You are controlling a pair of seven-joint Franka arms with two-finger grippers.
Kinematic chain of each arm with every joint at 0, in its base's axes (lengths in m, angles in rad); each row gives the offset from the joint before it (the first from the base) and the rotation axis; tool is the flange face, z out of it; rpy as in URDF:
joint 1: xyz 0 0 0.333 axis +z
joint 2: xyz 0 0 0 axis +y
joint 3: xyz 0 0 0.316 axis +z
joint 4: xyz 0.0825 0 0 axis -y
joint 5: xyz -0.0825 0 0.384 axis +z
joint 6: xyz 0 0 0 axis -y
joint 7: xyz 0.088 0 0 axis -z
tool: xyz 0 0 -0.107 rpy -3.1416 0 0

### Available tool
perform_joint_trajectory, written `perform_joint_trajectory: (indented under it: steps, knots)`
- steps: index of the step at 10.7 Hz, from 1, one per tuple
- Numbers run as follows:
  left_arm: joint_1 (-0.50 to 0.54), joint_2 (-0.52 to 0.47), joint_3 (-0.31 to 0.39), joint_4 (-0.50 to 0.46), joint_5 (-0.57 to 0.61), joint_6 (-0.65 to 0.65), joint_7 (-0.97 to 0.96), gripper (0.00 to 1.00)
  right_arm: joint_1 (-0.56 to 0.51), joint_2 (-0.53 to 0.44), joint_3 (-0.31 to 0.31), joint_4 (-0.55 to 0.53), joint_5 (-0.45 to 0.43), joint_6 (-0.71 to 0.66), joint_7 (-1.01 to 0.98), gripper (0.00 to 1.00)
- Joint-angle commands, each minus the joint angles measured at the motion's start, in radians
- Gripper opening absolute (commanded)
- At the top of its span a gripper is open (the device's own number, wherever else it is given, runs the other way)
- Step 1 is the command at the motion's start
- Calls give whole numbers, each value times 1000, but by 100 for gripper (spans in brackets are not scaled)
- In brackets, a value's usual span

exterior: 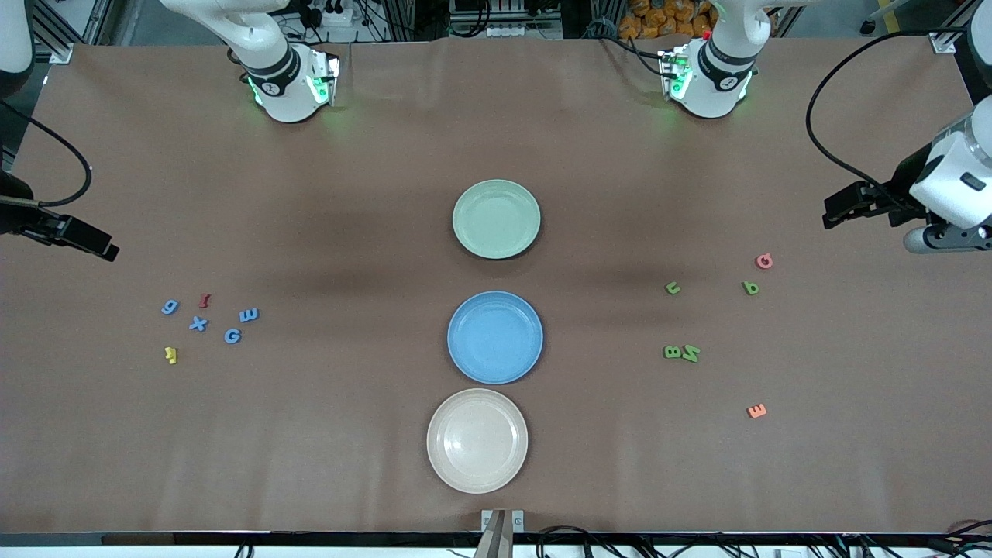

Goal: Sort letters by color into matching plates
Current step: 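Reach the right gripper to blue letters while the left gripper reaches green ones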

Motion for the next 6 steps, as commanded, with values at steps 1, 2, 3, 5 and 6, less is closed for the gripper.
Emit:
perform_joint_trajectory:
  steps: [1,2,3,5,6]
  knots:
    - [8,-18,-2,-117,5,90,-26,100,6,10,9,-6,6,7,228,100]
    - [8,-15,-2,-135,6,102,-35,100,18,17,9,-6,13,15,327,100]
    - [8,-15,-2,-163,9,121,-46,100,23,28,10,-9,15,29,405,100]
    - [8,-18,-3,-241,58,196,-77,100,46,33,10,-49,16,90,580,100]
    - [9,-18,-3,-270,59,229,-85,100,47,36,10,-65,50,130,660,100]
